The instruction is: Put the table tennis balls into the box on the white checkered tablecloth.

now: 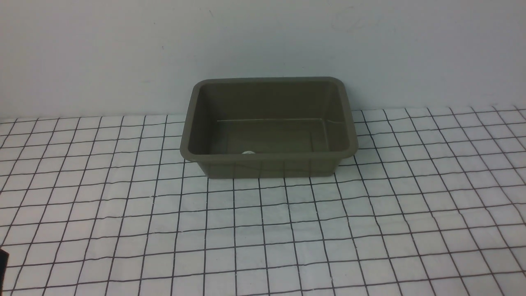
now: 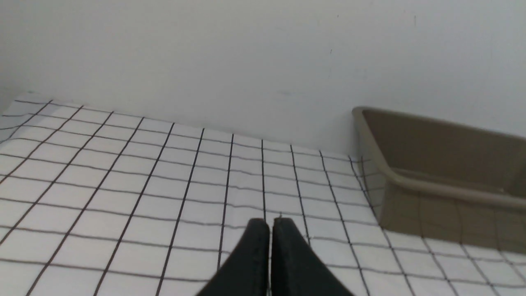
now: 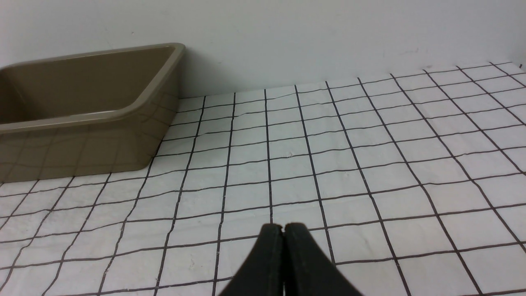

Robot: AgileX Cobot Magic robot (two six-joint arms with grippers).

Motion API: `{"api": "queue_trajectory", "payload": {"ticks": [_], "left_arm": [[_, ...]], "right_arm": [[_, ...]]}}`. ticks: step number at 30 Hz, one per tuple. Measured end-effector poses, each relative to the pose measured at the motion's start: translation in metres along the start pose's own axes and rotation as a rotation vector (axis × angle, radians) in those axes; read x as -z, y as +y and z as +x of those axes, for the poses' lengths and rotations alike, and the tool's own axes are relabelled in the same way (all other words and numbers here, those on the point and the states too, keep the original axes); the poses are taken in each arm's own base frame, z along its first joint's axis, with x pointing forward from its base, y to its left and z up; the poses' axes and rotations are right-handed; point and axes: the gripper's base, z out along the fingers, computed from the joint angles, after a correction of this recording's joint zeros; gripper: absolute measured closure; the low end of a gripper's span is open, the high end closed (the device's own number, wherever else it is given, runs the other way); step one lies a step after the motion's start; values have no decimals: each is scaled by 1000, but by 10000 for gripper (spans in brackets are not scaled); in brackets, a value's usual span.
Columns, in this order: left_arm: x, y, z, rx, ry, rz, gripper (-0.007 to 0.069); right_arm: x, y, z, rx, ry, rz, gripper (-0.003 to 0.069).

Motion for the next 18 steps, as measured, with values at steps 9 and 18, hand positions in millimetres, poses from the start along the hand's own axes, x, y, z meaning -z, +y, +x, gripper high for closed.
{"api": "queue_trajectory", "payload": {"ticks": [9, 18], "left_arm": [[2, 4, 16, -69, 178, -36, 629], [3, 5, 20, -95, 229, -50, 629]], "right_arm": [[0, 0, 0, 0, 0, 0, 673], [0, 0, 0, 0, 0, 0, 673]]}}
